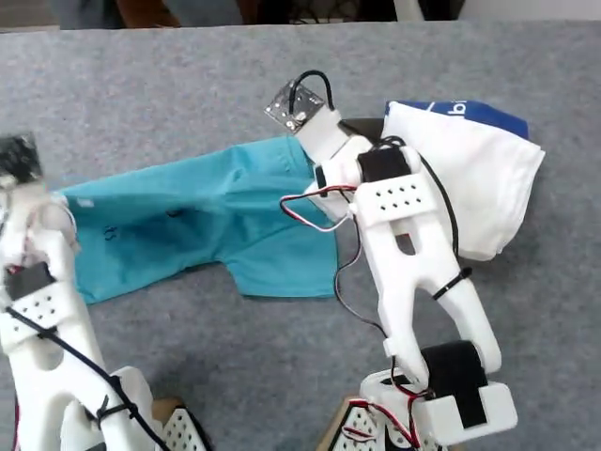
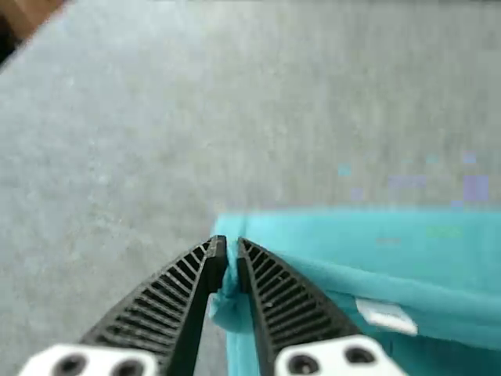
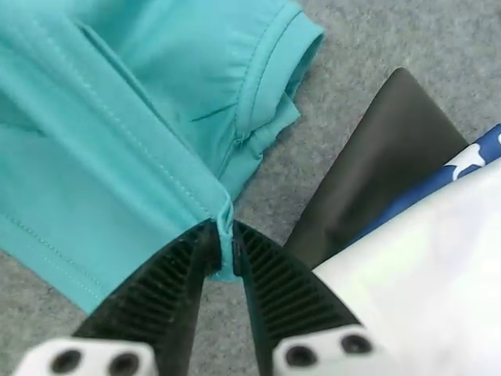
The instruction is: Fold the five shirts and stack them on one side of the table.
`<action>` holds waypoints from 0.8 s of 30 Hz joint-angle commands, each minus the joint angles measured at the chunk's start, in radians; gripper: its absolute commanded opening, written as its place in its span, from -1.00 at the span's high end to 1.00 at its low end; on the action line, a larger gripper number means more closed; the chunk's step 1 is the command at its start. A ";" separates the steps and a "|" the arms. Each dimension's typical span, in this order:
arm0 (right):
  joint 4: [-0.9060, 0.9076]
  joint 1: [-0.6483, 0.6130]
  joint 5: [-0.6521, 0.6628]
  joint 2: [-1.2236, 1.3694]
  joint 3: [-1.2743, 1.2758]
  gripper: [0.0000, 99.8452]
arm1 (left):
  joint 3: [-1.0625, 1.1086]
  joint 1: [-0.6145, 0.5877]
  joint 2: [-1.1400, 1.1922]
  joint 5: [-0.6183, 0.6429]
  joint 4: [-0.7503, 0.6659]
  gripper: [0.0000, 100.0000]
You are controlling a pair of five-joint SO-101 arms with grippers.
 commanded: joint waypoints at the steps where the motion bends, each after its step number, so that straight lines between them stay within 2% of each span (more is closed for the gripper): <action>1: -0.014 0.017 0.014 -0.039 0.016 0.98 | 0.133 -0.019 -0.026 -0.038 0.005 0.94; 7: -0.031 0.031 0.091 -0.041 0.102 0.98 | 0.309 -0.047 -0.026 -0.107 0.003 0.94; 14: -0.080 0.026 0.124 -0.041 0.229 0.98 | 0.280 -0.131 -0.026 -0.127 0.003 0.94; 24: -0.133 0.028 0.127 -0.031 0.320 0.97 | 0.274 -0.134 -0.025 -0.129 0.005 0.93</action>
